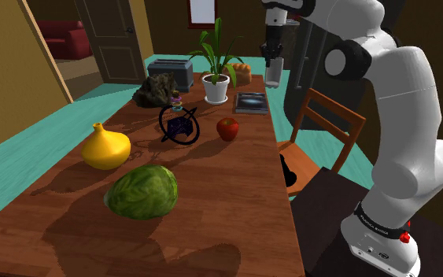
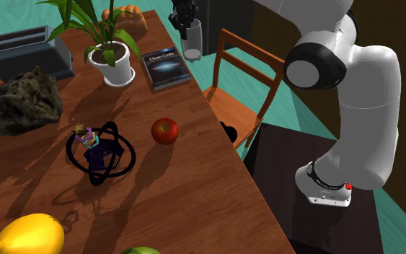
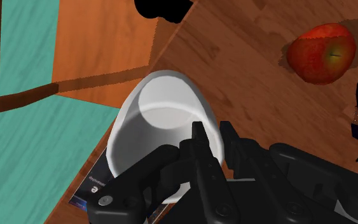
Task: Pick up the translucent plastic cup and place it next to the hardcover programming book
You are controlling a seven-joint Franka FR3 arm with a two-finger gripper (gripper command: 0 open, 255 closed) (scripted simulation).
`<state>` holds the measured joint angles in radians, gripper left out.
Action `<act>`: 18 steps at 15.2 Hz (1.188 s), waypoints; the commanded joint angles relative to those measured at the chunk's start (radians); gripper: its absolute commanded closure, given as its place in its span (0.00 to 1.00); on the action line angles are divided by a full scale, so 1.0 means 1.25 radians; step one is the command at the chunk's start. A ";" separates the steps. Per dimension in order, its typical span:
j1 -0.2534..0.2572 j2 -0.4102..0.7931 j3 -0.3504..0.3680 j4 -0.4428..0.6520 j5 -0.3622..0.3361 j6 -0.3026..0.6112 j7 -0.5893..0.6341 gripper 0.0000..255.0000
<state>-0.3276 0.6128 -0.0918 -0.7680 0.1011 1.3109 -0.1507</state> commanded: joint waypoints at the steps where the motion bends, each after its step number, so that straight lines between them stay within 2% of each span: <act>1: -0.001 -0.007 -0.001 -0.032 -0.001 0.025 -0.006 1.00; 8: 0.010 -0.068 -0.003 -0.210 -0.006 0.143 -0.012 1.00; 18: 0.017 -0.098 -0.004 -0.367 -0.008 0.269 -0.019 1.00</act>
<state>-0.3062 0.4986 -0.0960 -1.1988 0.0918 1.6267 -0.1707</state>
